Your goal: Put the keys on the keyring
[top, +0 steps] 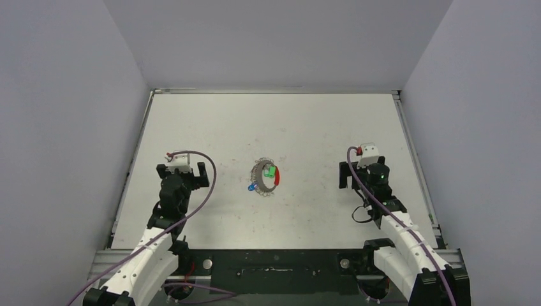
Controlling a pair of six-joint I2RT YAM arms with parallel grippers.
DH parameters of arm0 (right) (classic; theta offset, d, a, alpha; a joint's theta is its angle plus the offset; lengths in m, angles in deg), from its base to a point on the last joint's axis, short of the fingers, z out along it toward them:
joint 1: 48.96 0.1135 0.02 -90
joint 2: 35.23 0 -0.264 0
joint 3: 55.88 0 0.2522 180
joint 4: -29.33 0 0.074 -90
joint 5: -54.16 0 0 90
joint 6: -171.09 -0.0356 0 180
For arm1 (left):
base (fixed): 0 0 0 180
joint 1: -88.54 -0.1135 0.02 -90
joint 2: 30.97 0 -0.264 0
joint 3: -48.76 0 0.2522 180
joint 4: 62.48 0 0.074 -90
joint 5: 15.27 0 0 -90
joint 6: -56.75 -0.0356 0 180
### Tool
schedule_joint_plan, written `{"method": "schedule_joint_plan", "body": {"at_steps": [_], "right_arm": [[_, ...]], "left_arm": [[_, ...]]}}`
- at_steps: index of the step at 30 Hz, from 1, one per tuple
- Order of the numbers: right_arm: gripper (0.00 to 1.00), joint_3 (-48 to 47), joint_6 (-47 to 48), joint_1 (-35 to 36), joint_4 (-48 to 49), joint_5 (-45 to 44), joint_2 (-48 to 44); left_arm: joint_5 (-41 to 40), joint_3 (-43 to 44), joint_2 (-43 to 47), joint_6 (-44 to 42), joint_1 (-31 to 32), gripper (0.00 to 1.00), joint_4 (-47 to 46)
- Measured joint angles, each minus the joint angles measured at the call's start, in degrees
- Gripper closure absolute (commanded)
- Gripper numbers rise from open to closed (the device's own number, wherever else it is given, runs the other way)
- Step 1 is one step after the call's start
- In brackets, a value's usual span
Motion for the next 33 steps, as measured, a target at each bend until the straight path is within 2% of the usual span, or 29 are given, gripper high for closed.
{"method": "schedule_joint_plan", "body": {"at_steps": [5, 11, 15, 25, 28, 29, 33], "right_arm": [[0.0, 6.9, 0.6, 0.0, 7.2, -5.8, 1.3], [0.0, 9.9, 0.8, 0.0, 18.2, -9.1, 6.2], [0.0, 10.3, 1.3, 0.0, 24.6, -10.6, 9.6], [0.0, 10.5, 2.5, -0.9, 40.9, -13.1, 21.8], [0.0, 9.5, 2.5, -2.3, 43.4, -12.7, 26.9], [0.0, 8.7, 2.4, -2.7, 43.1, -12.6, 28.1], [0.0, 3.0, 2.4, -3.9, 41.3, -9.2, 32.2]], "left_arm": [[-4.6, -5.4, -6.5, -2.3, -0.1, 0.03, -6.5], [-7.3, -5.7, -25.1, -5.5, -0.3, 0.03, -24.0], [-7.1, -5.1, -36.1, -7.6, -1.1, 0.03, -31.8], [-0.6, -4.3, -52.9, -11.0, -8.2, 0.03, -53.1], [1.1, -4.2, -54.2, -10.8, -9.1, 0.18, -52.7], [1.3, -4.0, -54.2, -10.7, -9.1, 0.05, -52.8], [1.7, -3.0, -54.2, -10.6, -9.2, 0.03, -53.3]]}}
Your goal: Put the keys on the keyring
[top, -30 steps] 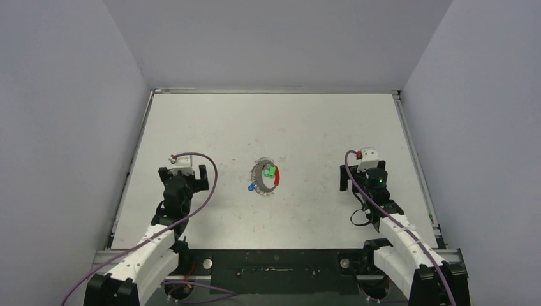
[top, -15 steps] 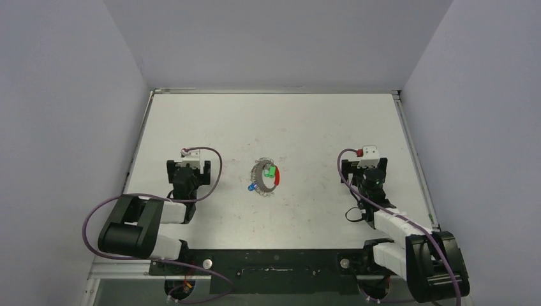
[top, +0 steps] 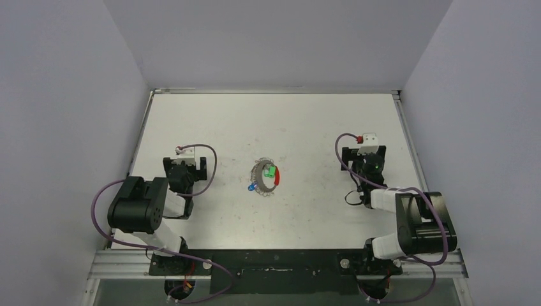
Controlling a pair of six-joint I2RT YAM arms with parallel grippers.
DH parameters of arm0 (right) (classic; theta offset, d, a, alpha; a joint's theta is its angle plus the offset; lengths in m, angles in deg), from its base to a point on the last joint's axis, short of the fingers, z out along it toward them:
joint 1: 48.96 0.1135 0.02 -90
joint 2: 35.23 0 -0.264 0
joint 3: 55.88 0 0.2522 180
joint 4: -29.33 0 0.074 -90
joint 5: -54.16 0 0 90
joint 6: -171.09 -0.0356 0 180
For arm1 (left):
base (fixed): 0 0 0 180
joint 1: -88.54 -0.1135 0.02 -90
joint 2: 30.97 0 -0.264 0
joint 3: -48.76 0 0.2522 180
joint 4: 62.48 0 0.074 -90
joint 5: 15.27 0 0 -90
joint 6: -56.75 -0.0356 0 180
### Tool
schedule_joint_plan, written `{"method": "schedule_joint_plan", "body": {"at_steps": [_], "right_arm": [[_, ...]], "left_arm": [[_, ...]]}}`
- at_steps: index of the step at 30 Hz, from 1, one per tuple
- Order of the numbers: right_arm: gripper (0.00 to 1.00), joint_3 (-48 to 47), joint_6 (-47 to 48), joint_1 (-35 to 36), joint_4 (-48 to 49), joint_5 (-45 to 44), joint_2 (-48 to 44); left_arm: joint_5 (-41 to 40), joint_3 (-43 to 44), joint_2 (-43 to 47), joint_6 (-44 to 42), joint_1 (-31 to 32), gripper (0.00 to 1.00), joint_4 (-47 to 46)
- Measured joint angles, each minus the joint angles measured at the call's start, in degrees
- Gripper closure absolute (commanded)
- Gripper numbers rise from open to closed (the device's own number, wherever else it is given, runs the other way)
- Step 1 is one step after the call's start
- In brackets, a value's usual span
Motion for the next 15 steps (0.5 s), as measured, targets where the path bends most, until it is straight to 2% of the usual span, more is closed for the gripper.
{"method": "schedule_joint_plan", "body": {"at_steps": [3, 7, 8, 12, 15], "right_arm": [[0.0, -1.6, 0.0, -0.2, 1.0, 2.7, 0.5], [0.0, 2.1, -2.0, -0.4, 15.3, 2.1, 7.5], [0.0, 3.0, -2.4, -0.7, 16.3, 2.0, 9.9], [0.0, 0.6, -2.9, -1.1, 10.9, 2.6, 12.4], [0.0, -2.0, -2.9, -1.0, 11.5, 2.9, 12.3]], "left_arm": [[0.1, 1.1, 0.0, 0.2, -0.2, 0.03, 0.5], [0.1, 2.6, 0.0, 0.8, -0.8, 0.03, 1.6], [0.1, 2.9, 0.0, 1.0, -0.9, 0.03, 1.8], [0.1, 3.5, 0.0, 1.5, -1.3, 0.03, 3.0], [0.1, 3.7, 0.0, 1.7, -1.6, 0.03, 3.9]]}}
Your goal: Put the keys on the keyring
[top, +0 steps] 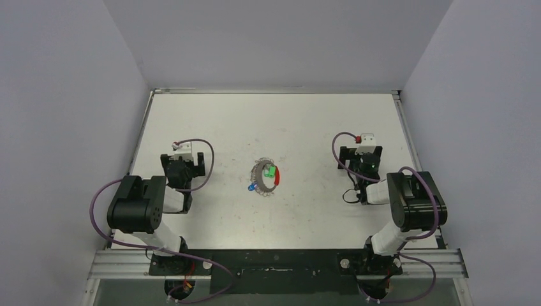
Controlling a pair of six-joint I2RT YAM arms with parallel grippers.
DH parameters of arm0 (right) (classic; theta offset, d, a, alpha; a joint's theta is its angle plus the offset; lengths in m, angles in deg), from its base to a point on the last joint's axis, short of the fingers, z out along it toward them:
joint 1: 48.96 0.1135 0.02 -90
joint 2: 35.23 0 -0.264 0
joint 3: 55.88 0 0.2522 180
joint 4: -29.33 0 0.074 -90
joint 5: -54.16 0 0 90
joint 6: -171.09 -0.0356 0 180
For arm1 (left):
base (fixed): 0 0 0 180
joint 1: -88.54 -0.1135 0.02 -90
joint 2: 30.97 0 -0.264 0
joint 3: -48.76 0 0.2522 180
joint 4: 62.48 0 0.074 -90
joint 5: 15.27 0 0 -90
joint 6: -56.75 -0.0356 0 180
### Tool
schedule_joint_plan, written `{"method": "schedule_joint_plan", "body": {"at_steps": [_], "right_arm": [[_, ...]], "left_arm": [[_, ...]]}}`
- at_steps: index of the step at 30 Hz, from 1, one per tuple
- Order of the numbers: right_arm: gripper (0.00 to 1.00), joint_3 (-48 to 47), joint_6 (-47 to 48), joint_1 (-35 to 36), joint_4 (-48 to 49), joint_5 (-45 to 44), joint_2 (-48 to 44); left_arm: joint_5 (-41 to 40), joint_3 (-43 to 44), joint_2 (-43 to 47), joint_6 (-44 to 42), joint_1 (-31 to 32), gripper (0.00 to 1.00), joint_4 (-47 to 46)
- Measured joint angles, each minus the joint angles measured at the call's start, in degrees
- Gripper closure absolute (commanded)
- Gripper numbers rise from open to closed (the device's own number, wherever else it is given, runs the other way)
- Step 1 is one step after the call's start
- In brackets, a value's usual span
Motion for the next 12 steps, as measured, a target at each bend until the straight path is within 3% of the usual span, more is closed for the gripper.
{"method": "schedule_joint_plan", "body": {"at_steps": [12], "right_arm": [[0.0, -0.8, 0.0, 0.1, -2.7, 0.0, 0.0]], "left_arm": [[1.1, 0.9, 0.0, 0.9, -0.9, 0.03, 2.3]]}}
